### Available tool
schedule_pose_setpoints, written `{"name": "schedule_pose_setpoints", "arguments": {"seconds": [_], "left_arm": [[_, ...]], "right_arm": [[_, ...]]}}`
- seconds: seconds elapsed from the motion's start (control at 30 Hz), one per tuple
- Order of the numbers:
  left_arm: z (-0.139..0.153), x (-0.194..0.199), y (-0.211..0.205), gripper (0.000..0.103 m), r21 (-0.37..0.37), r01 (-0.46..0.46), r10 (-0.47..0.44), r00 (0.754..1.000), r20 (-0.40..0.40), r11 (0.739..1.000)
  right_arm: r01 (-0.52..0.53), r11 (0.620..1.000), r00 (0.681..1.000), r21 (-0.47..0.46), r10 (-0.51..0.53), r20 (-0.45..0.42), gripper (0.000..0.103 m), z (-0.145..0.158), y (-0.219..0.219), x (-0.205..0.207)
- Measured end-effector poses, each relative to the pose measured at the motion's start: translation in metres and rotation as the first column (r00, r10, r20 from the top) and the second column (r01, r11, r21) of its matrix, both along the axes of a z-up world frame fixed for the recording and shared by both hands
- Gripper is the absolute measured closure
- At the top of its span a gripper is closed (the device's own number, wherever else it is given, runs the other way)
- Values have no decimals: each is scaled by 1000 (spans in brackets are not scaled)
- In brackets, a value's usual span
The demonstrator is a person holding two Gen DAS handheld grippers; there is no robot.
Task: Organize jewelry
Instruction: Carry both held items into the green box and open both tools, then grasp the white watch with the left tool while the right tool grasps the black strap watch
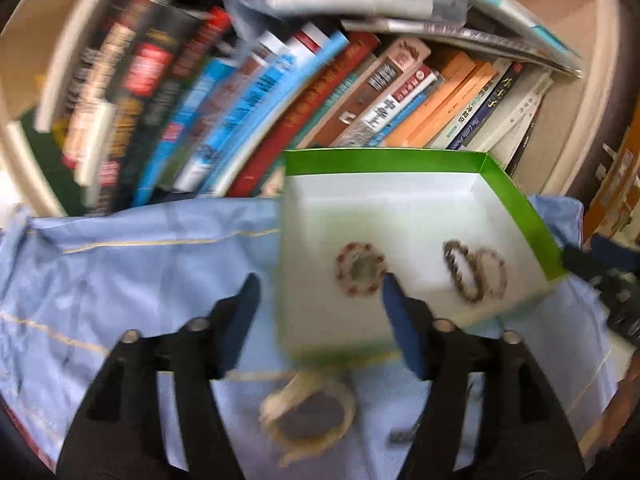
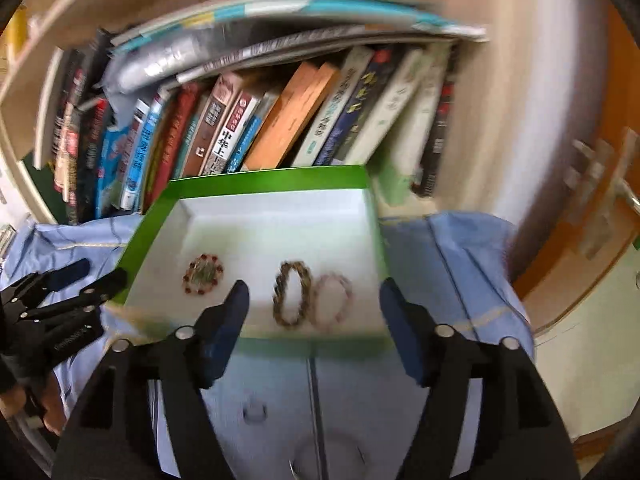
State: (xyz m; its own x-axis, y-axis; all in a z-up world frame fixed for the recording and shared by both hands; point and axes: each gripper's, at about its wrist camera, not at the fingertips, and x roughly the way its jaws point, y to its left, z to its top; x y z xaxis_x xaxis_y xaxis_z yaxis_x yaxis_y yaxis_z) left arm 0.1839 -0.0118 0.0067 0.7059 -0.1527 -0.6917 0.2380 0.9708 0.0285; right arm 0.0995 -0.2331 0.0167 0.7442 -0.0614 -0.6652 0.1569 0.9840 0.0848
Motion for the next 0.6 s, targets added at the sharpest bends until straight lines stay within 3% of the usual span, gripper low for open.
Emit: {"name": "schedule_pose_setpoints", "arguments": {"seconds": [0.13,0.27,0.4,0.6], "left_arm": [[-3,-48,34,32,-25,-41,41,999,26,999],[-23,-81,58,30,-69,-87,85,996,-30,994],[-40,-103,57,27,-65,-53,48,996,-70,996],[-50,-104,45,22,-21,-61,59,996,-70,998]], "right_arm": [[3,1000,1000,-3,-3,-19,31,-17,-5,-58],[38,999,997,31,-36,-75,30,-51,-12,-88],[29,992,991,122,-13,-132,30,-77,-9,-96],[-134,988,981,79,143,-127,27,-76,48,-89]]}}
